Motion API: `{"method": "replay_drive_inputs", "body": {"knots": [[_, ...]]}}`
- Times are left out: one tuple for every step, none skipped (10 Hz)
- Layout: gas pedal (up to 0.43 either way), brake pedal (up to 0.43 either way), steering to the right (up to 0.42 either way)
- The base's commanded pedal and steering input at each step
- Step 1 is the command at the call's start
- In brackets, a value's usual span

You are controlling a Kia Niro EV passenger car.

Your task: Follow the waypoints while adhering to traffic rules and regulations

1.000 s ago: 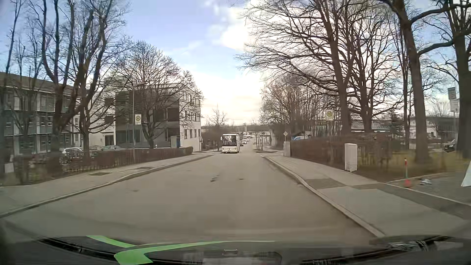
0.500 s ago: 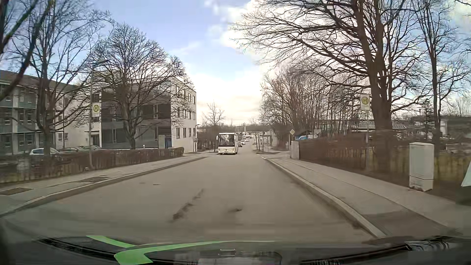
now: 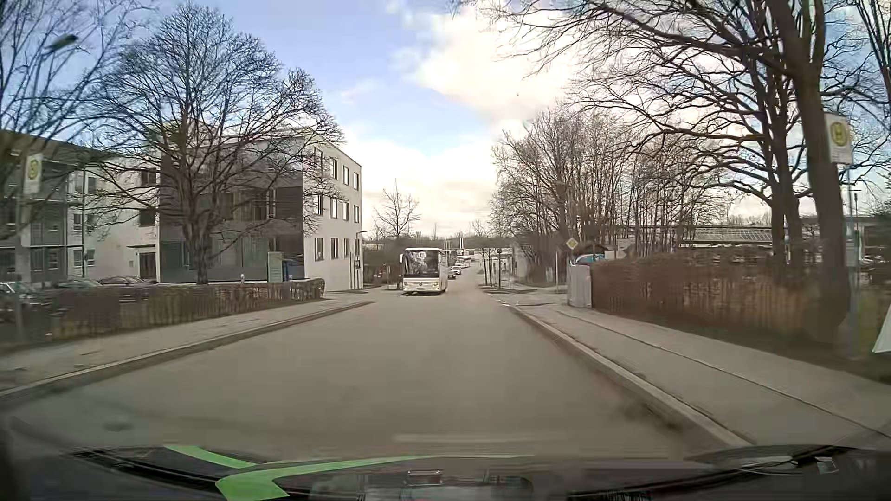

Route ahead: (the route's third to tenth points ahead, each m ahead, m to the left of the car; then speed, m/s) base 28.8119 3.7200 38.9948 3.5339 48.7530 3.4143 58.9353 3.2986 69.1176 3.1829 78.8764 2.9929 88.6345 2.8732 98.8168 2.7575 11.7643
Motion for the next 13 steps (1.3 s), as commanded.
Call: {"method": "replay_drive_inputs", "body": {"knots": [[0.008,0.0,0.002],[0.008,0.0,0.002],[0.008,0.0,0.002],[0.008,0.0,0.002],[0.008,0.0,0.002],[0.008,0.0,0.003],[0.008,0.0,0.004],[0.008,0.0,0.004],[0.008,0.0,0.004],[0.008,0.0,0.004],[0.008,0.0,0.005],[0.008,0.0,0.005],[0.008,0.0,0.005]]}}
